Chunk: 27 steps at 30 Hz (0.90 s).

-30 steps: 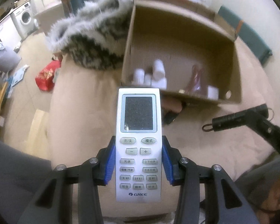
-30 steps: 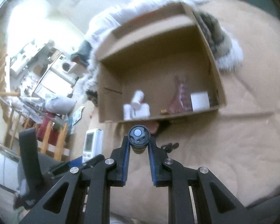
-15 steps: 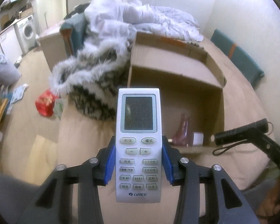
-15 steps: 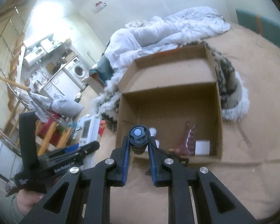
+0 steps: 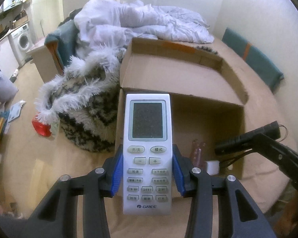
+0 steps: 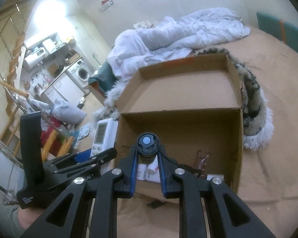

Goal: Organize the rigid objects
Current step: 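Lift the remote and flashlight and carry both toward the box, then lower the remote and flashlight into the box and open both tools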

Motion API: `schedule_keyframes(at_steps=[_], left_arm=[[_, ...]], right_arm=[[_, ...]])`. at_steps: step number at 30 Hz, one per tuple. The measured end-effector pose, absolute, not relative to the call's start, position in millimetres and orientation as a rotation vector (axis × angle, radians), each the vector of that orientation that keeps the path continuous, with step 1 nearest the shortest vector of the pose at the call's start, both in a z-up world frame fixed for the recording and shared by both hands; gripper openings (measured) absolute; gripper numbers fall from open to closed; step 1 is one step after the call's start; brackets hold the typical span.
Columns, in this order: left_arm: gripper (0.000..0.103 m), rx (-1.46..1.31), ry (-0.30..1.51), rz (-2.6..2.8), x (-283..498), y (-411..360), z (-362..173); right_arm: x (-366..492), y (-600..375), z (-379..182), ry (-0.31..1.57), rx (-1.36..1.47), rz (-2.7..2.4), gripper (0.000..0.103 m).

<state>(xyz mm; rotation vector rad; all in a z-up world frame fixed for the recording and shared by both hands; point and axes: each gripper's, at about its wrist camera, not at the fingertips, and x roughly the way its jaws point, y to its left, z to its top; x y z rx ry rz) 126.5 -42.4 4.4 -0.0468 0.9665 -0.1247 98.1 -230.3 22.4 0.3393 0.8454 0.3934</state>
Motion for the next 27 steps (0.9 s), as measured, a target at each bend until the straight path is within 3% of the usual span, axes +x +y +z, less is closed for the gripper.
schedule_keyframes(at_steps=[13, 27], left_arm=[[0.04, -0.013, 1.065, -0.177, 155.7, -52.9, -73.9], [0.04, 0.024, 1.072, -0.143, 156.8, -56.8, -92.9]], right_arm=[[137.1, -229.4, -68.5, 1.048, 0.396, 0.329, 0.021], [154.8, -234.1, -108.6, 1.167, 0.394, 0.233, 0.021]])
